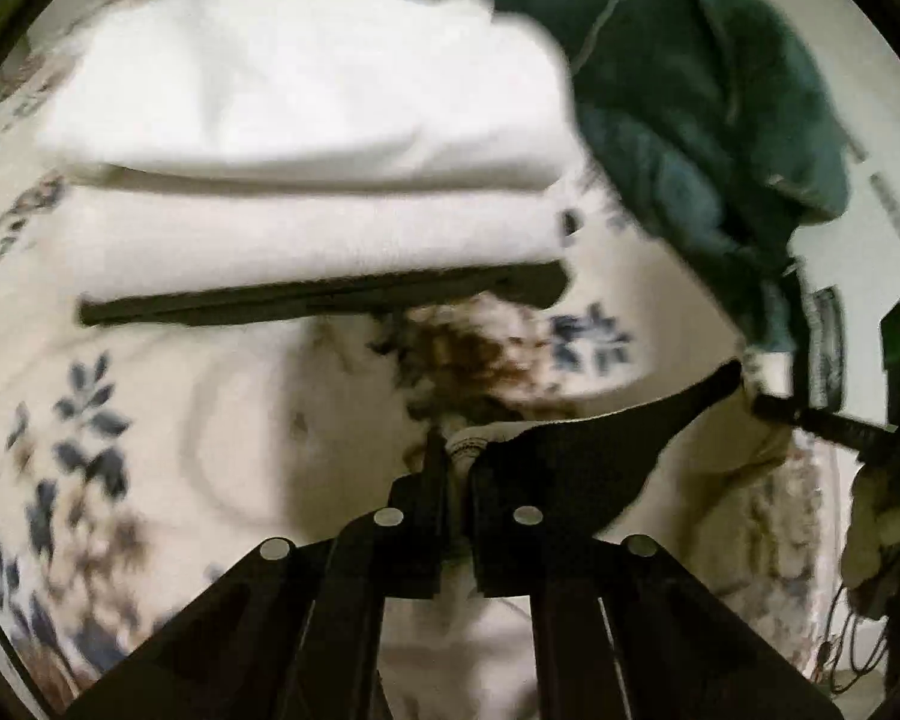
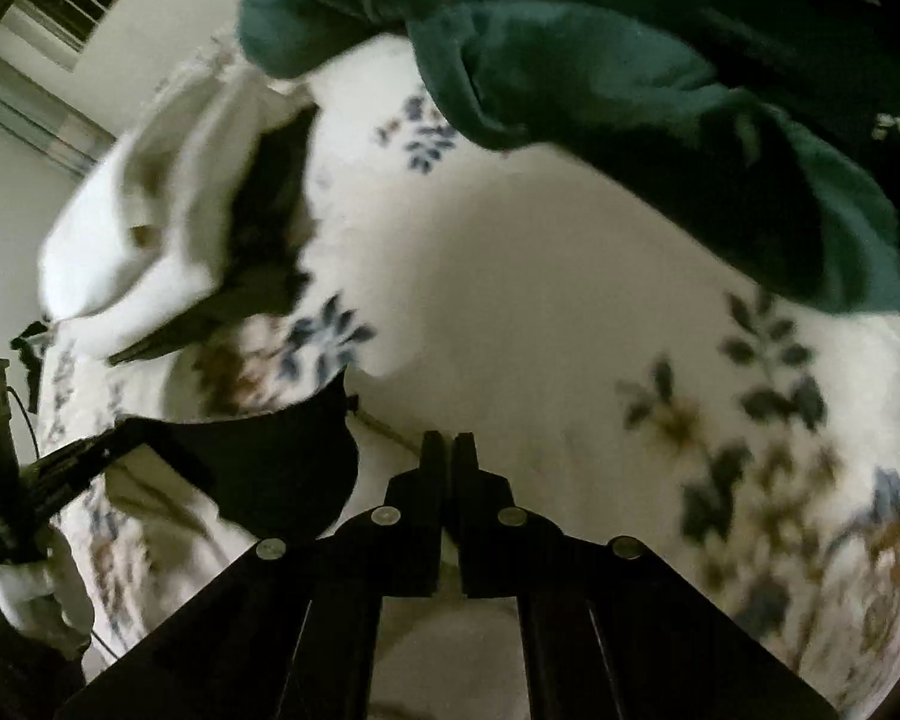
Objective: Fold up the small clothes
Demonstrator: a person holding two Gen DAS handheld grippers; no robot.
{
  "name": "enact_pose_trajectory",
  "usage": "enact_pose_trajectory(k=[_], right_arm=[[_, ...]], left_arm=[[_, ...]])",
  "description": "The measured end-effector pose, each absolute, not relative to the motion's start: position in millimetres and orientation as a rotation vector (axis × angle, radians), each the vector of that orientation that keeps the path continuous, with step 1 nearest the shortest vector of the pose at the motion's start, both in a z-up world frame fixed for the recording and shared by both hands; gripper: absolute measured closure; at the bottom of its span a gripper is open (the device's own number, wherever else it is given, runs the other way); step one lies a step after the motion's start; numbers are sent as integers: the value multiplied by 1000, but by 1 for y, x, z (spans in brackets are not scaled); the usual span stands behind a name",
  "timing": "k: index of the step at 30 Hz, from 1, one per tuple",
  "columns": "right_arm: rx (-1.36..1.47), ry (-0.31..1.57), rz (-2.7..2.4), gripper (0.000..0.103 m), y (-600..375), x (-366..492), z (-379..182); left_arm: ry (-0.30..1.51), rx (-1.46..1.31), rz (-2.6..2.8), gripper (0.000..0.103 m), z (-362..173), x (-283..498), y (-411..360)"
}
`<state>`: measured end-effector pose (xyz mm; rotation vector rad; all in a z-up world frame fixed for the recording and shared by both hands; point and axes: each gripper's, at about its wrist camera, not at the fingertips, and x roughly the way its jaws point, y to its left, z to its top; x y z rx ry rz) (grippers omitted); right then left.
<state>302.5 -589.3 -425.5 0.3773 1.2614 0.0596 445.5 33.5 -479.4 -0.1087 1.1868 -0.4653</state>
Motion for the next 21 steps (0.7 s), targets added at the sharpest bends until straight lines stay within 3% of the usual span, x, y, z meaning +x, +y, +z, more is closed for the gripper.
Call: enact_pose_trajectory(k=[3,7,14,15,17,19,21], right_arm=[[393,1217,74,99,-551,272,-413],[457,1255,73,99,-570,182,-407],[469,1405,51,99,-573,76,-458],[436,1444,37,96,-570,69,-467],[397,1550,4,90,-566,60,-489],[438,1591,-20,86,-574,48,-496],[502,1571,-44,63,-584,39,-491]], left_arm=[[1157,-170,-471,99,-450,409,42],[1206,-239,-462,98,-438,341,52],[1438,-301,-394,94,-496,239,66],[1495,-314,-375,93,-508,229,71],[1527,-360,-340,86,-514,213,81],[1524,-435,-327,69,-511,203,94],[1507,-515,-289,52,-509,199,106]])
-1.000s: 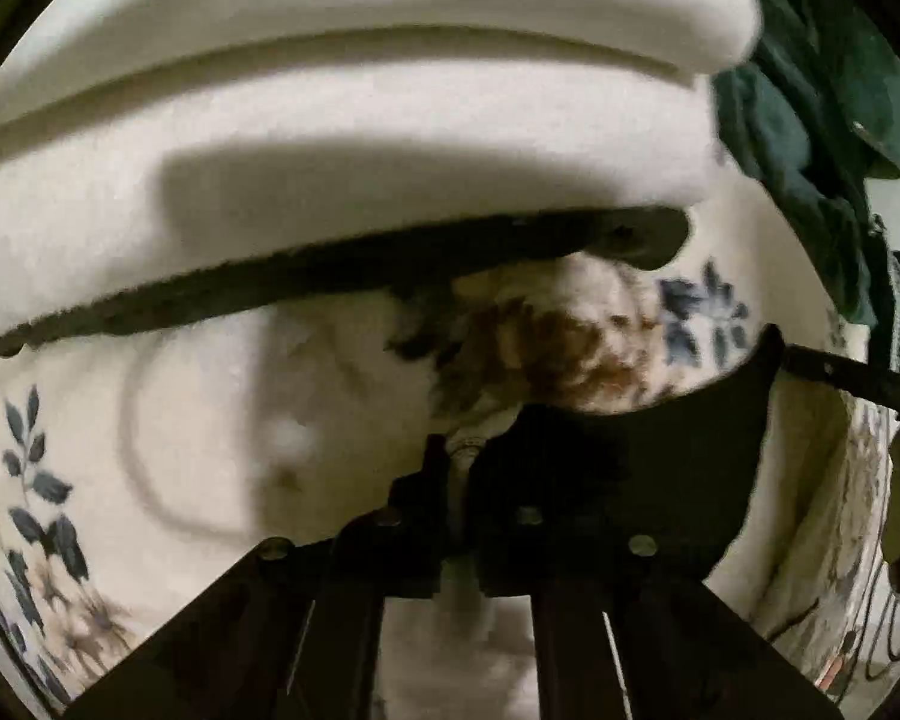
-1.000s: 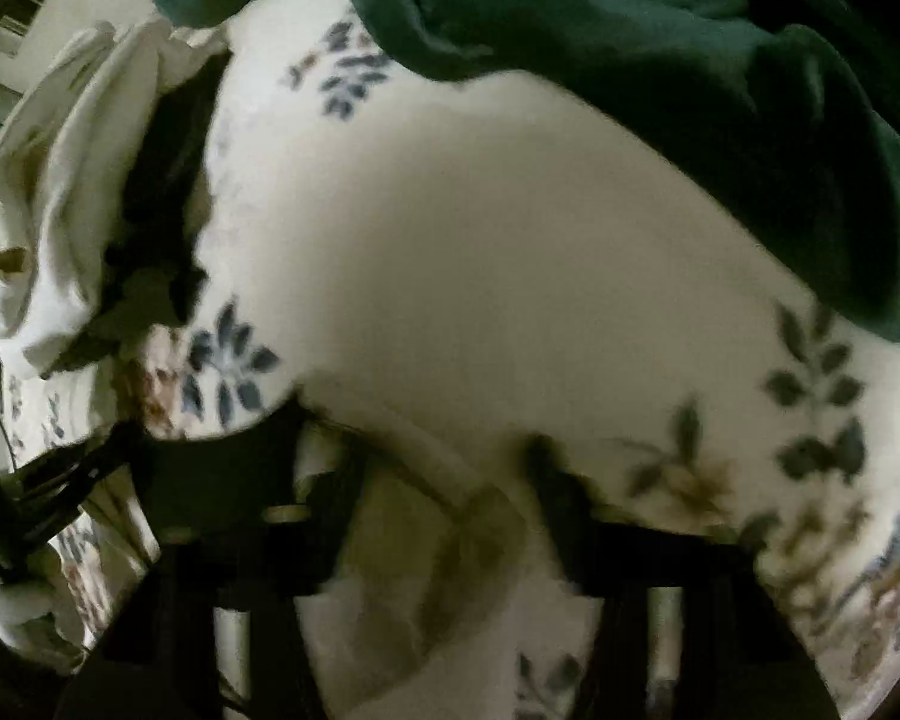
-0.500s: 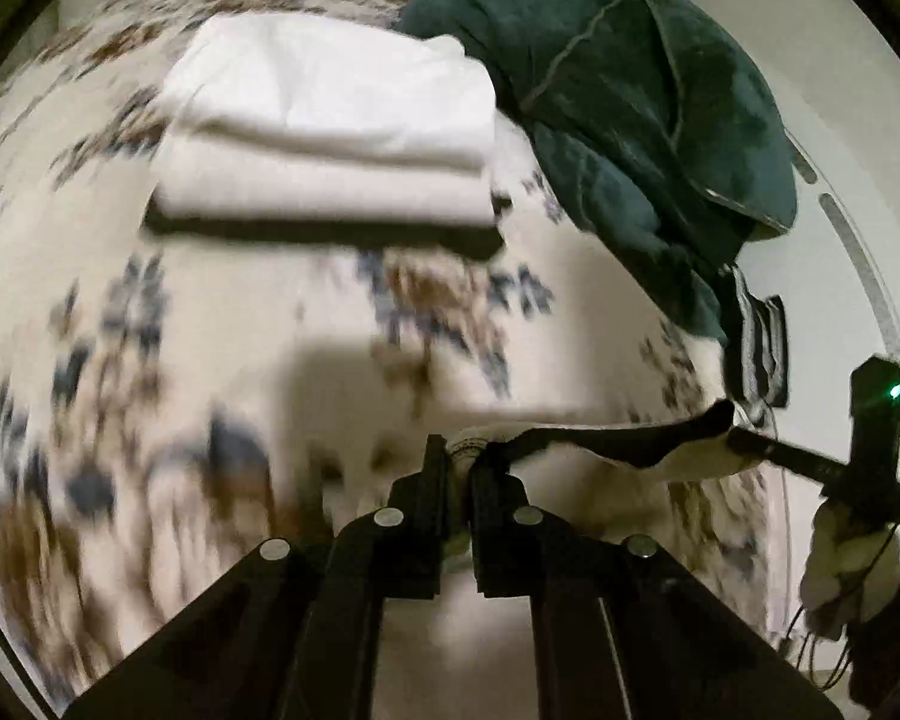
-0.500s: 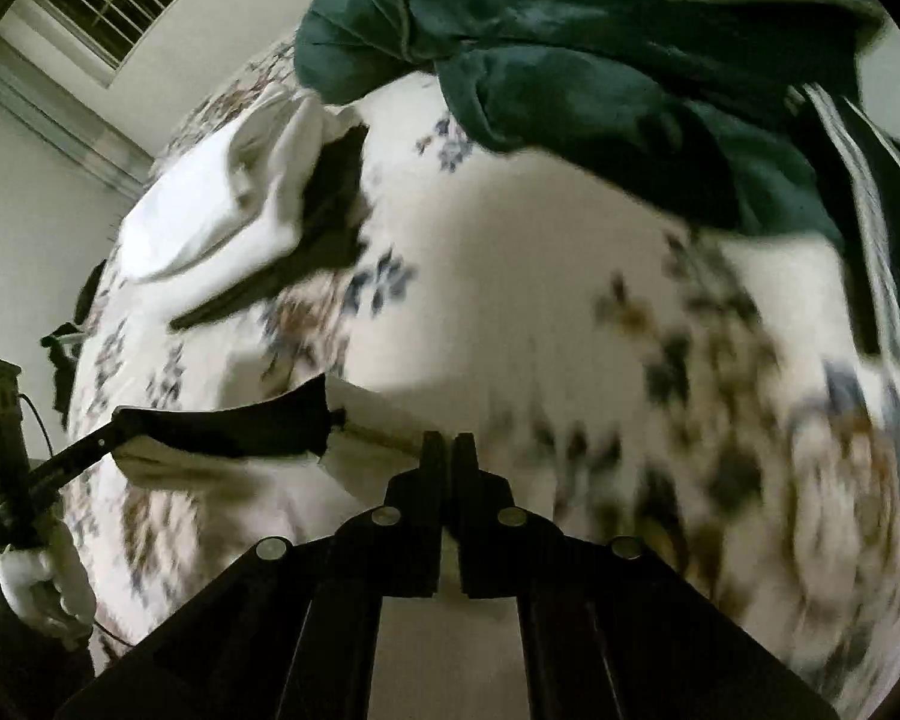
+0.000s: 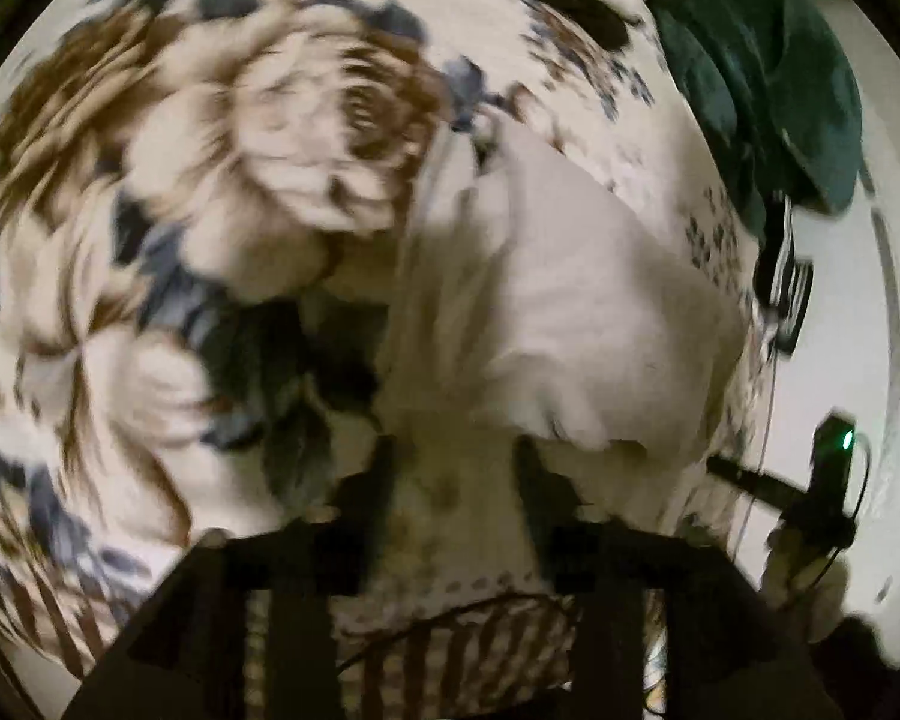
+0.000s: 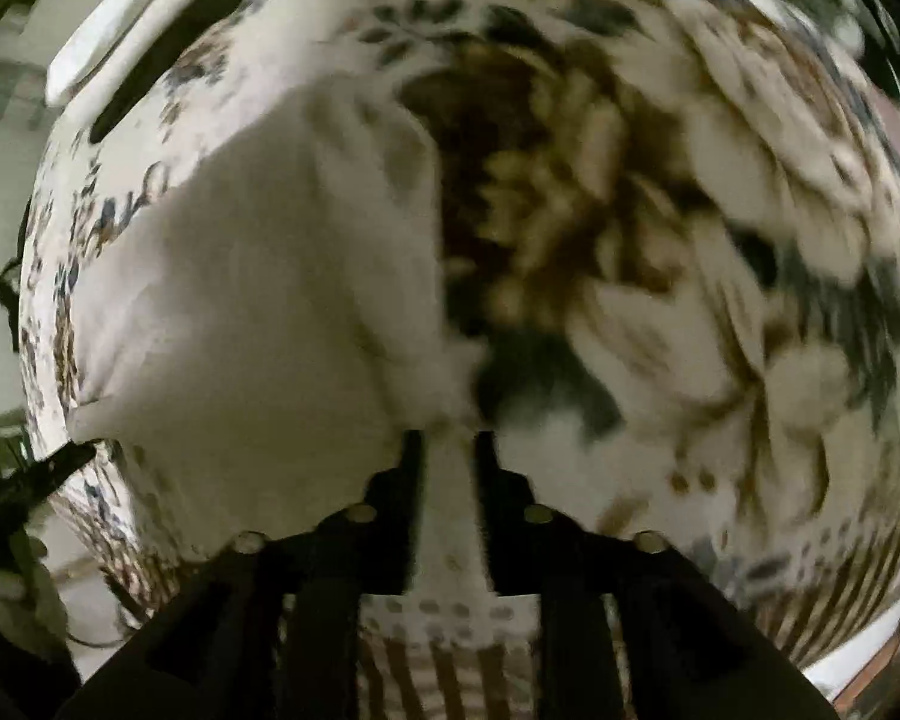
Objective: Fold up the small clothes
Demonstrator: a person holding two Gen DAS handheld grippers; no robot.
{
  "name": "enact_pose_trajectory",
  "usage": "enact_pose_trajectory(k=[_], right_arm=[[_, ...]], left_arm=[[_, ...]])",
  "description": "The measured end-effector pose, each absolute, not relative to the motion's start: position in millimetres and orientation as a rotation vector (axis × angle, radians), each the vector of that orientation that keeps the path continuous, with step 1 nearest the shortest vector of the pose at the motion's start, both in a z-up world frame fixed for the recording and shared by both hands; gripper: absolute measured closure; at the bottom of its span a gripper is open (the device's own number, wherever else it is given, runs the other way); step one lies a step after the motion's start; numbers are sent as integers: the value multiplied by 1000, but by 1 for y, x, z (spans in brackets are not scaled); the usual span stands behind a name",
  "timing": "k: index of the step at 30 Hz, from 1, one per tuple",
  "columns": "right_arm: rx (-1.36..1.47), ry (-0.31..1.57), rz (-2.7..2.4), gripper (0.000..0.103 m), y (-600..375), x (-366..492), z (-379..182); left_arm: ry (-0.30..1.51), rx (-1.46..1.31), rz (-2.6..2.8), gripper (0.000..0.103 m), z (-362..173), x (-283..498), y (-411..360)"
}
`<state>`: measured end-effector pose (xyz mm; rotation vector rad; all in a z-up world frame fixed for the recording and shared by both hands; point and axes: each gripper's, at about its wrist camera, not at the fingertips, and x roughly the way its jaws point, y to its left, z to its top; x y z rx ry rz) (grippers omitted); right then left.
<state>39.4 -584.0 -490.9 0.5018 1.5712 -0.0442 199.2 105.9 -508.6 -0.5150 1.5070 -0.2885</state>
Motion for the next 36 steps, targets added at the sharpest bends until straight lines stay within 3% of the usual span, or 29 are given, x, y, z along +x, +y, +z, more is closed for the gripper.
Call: enact_pose_trajectory(k=[2,9,10,11,12,13,19,21,22,23,24,25,27,31,35,36], right_arm=[[587,1523,-65,52,-594,36,-485],[974,1530,-91,52,-598,43,-519],[1026,1538,-95,52,-594,41,-529],[1049,1539,-101,54,-589,41,-535],[1053,1528,-115,81,-585,40,-536],[1032,1525,-127,96,-578,44,-537],[925,1496,-179,96,-555,50,-524],[867,1537,-141,94,-541,59,-528],[834,1557,-129,94,-533,69,-531],[798,1572,-126,85,-532,74,-530],[747,1585,-144,67,-530,78,-524],[721,1568,-162,59,-531,80,-517],[714,1487,-168,54,-533,89,-500],[717,1377,-130,47,-528,122,-486],[764,1358,-66,47,-514,172,-498],[764,1360,-71,54,-511,178,-501]], left_arm=[[1494,-600,-263,49,-510,200,113],[1489,-788,-190,52,-542,231,99],[1473,-773,-183,60,-541,231,96],[1449,-741,-172,79,-538,230,92],[1444,-712,-180,98,-536,229,86],[1449,-692,-187,98,-535,228,84],[1472,-567,-202,97,-537,222,87],[1490,-632,-234,91,-540,225,94],[1501,-635,-222,81,-538,228,98],[1503,-626,-204,75,-533,230,102],[1489,-636,-210,65,-527,231,105],[1461,-657,-216,53,-521,235,109],[1433,-662,-195,43,-513,244,115],[1402,-644,-207,43,-514,282,109],[1386,-593,-245,46,-526,318,90],[1381,-571,-234,71,-529,323,87]])
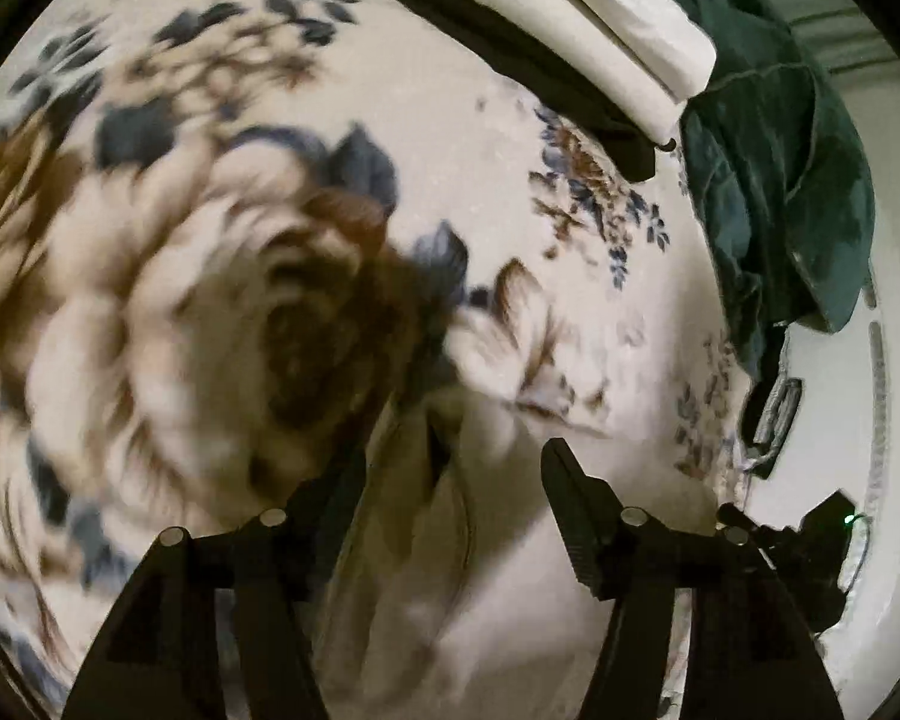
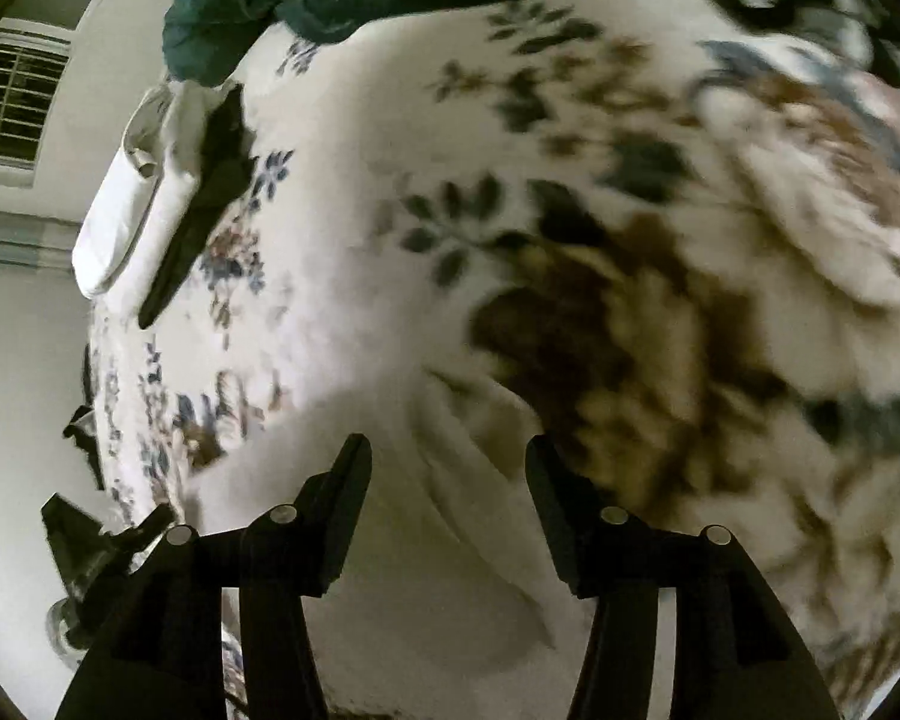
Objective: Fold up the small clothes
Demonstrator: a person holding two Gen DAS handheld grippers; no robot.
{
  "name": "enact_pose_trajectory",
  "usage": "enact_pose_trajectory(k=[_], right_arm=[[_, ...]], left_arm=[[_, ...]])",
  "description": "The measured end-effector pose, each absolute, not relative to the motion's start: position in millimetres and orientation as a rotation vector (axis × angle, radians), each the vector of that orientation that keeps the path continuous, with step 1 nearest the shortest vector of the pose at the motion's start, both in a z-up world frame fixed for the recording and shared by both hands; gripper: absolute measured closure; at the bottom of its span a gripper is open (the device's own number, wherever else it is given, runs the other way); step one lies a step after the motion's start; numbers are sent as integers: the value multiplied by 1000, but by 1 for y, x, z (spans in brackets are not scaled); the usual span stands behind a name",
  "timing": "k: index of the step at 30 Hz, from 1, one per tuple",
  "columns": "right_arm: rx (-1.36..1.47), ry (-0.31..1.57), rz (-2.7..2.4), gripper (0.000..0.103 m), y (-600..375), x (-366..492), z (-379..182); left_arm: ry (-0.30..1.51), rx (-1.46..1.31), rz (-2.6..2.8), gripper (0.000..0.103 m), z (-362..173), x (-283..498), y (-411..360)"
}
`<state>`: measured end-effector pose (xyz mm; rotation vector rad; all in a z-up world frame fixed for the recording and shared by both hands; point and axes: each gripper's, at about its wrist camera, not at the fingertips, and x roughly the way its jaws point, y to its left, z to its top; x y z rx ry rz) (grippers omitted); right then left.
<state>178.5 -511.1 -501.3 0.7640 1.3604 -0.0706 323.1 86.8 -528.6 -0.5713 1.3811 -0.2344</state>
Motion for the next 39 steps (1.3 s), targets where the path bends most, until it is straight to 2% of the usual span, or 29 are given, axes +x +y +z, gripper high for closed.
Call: enact_pose_trajectory(k=[1,2,8,12,14,15,16,17,18,21,27,33,35,36,37,38,39], right_arm=[[778,1341,-81,67,-508,186,-506],[784,1340,-104,90,-508,190,-510],[871,1321,-209,93,-521,194,-533],[888,1344,-172,92,-520,195,-543],[898,1354,-134,86,-518,198,-538],[919,1357,-99,72,-520,197,-536],[944,1359,-67,60,-524,195,-534],[954,1358,-53,37,-527,191,-532],[961,1352,-39,28,-531,187,-530],[973,1394,41,25,-538,178,-543],[1105,1484,273,24,-529,169,-599],[1119,1486,406,22,-509,175,-609],[1080,1500,435,24,-497,178,-610],[1060,1505,442,35,-491,180,-610],[1052,1510,445,46,-489,181,-611],[1035,1515,444,69,-485,182,-610],[1014,1509,443,76,-481,183,-608]], left_arm=[[1371,-565,-230,102,-532,328,85],[1379,-550,-223,102,-536,333,85],[1410,-498,-189,103,-560,343,92],[1417,-644,-208,101,-570,342,115],[1415,-717,-238,99,-566,338,124],[1412,-766,-265,85,-564,334,130],[1404,-794,-288,54,-562,331,133],[1392,-820,-311,37,-561,328,136],[1368,-861,-340,24,-560,321,140],[1404,-945,-416,24,-575,309,139],[1479,-896,-541,24,-596,300,100],[1482,-879,-577,24,-595,305,86],[1469,-847,-565,26,-592,304,83],[1456,-822,-556,41,-589,302,81],[1449,-811,-555,79,-589,302,80],[1450,-800,-552,82,-588,300,79],[1439,-794,-539,83,-585,299,80]])
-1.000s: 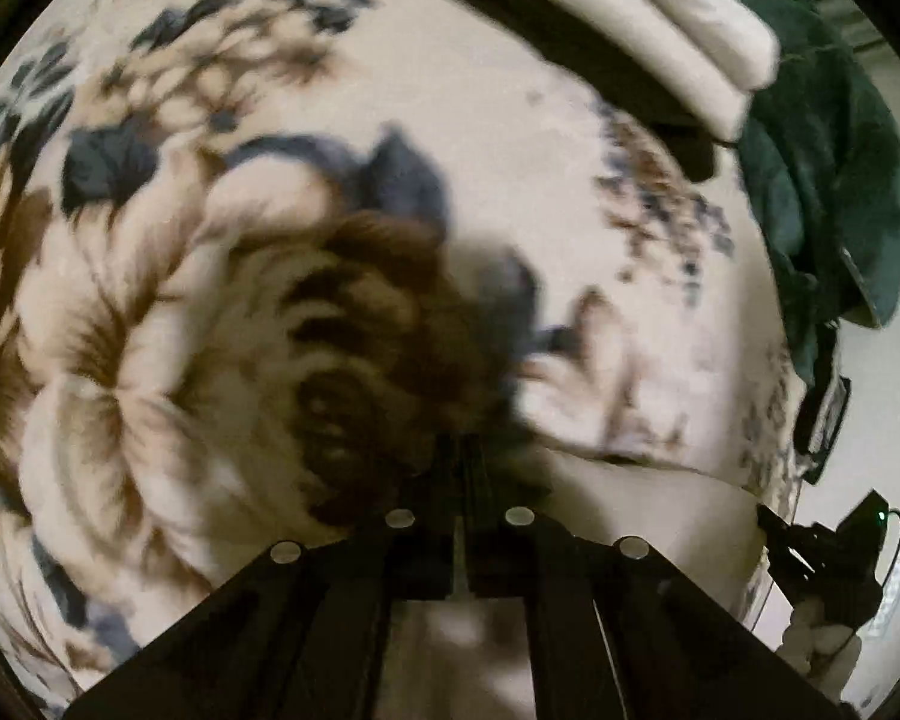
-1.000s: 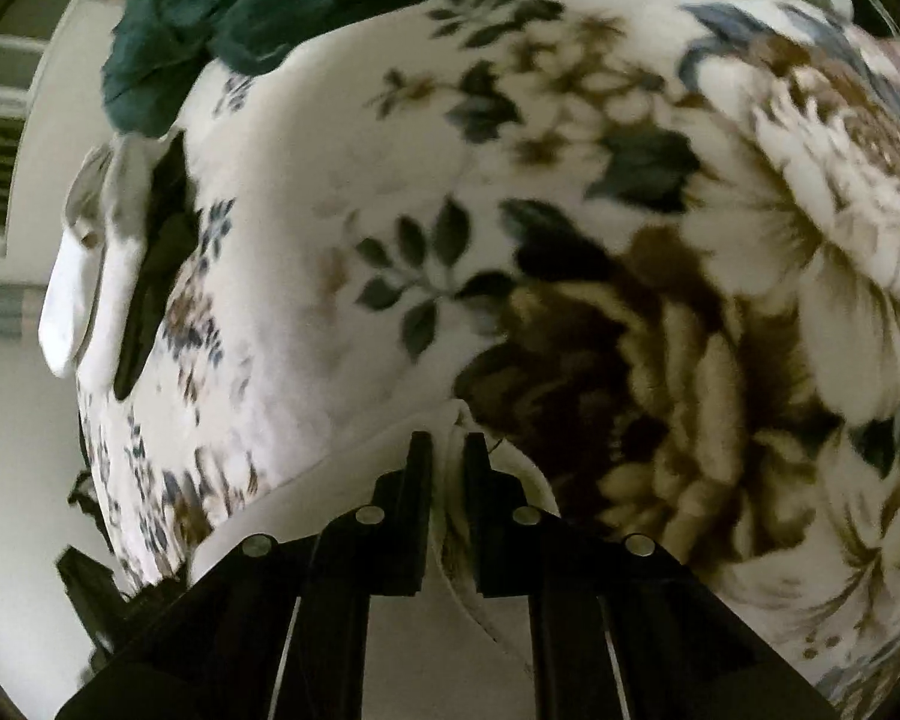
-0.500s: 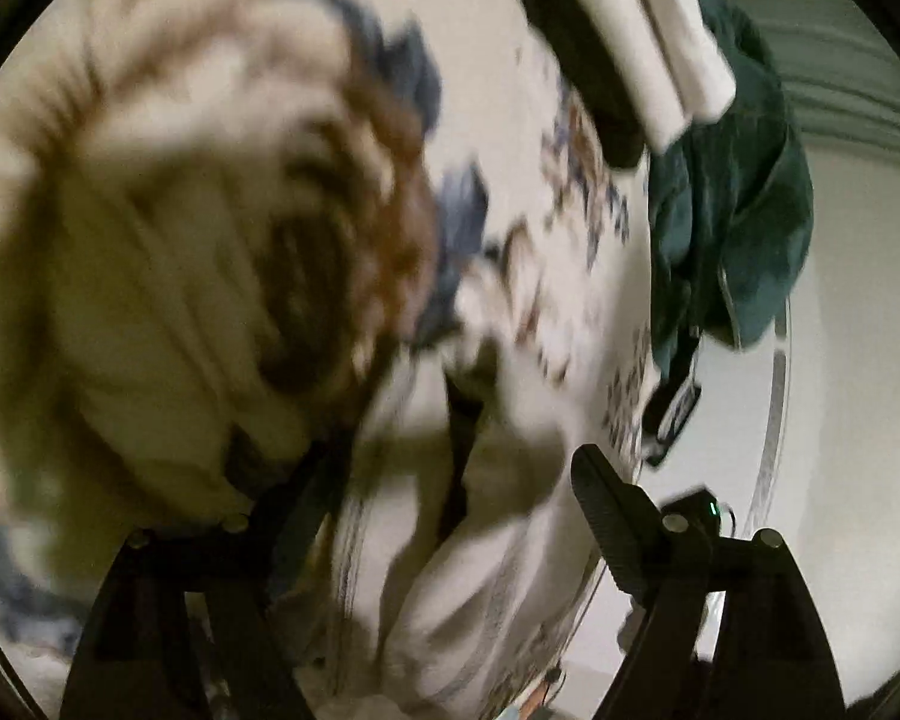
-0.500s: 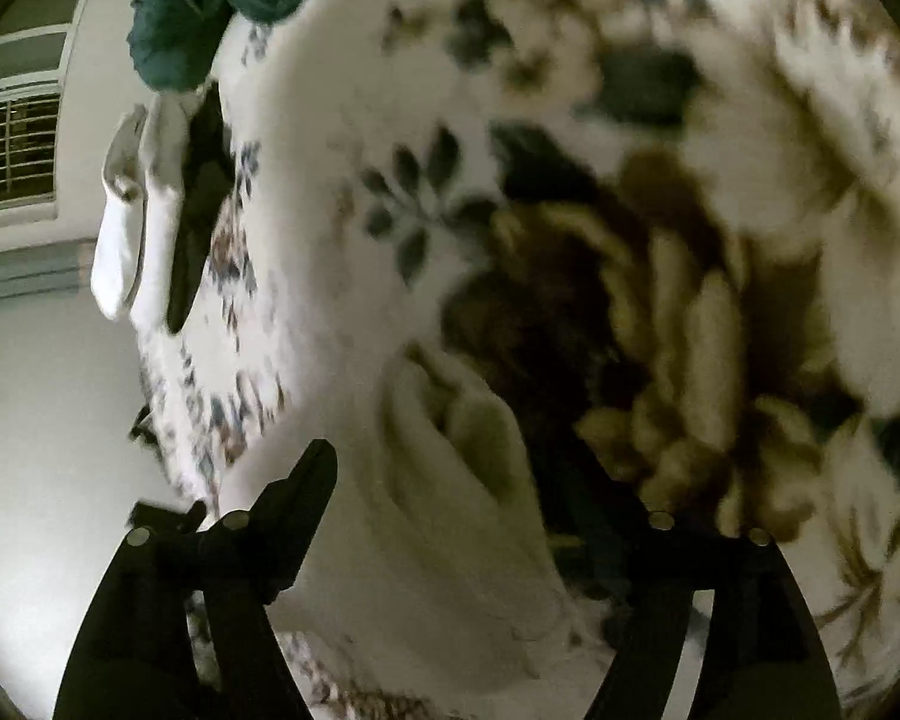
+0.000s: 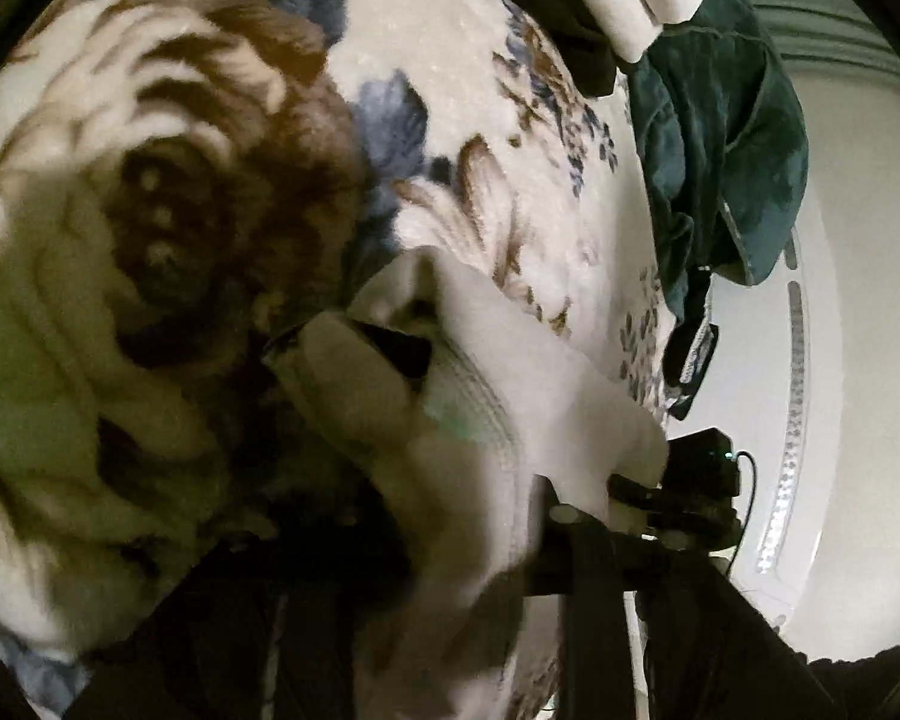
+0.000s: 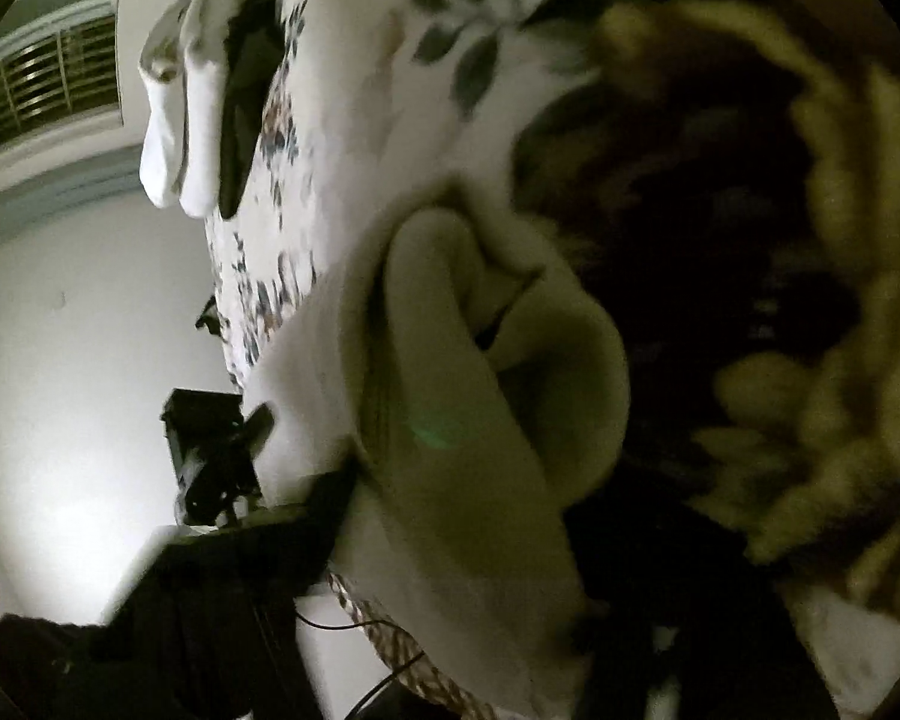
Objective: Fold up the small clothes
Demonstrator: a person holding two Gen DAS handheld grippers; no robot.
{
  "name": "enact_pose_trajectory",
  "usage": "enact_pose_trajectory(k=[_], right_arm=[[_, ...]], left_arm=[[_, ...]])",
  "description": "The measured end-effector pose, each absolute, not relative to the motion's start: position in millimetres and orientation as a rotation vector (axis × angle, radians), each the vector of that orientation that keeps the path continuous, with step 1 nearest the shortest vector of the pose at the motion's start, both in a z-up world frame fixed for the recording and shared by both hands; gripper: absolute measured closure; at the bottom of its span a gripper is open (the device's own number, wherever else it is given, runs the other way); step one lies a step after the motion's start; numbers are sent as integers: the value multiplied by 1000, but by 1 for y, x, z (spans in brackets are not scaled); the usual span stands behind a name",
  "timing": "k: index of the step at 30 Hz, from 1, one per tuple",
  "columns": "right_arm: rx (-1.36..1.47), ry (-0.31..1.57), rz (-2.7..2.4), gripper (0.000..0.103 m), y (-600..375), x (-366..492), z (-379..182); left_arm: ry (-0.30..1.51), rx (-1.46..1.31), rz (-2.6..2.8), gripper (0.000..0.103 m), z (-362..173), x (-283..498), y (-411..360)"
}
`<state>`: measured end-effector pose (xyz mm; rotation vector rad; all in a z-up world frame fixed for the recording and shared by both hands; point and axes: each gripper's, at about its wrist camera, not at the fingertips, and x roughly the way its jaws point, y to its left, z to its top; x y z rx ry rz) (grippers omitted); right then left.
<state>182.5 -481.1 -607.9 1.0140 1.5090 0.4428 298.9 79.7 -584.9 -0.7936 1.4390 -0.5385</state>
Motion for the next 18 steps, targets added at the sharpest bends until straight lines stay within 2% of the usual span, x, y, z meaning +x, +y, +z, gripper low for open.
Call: enact_pose_trajectory(k=[3,11,18], right_arm=[[1012,1487,438,83,-478,185,-598],[968,1424,454,85,-460,213,-538],[887,1336,514,85,-417,315,-462]], left_arm=[[1412,-791,-518,86,-574,296,82],[1339,-773,-538,87,-512,312,94],[1235,-701,-532,86,-429,407,125]])
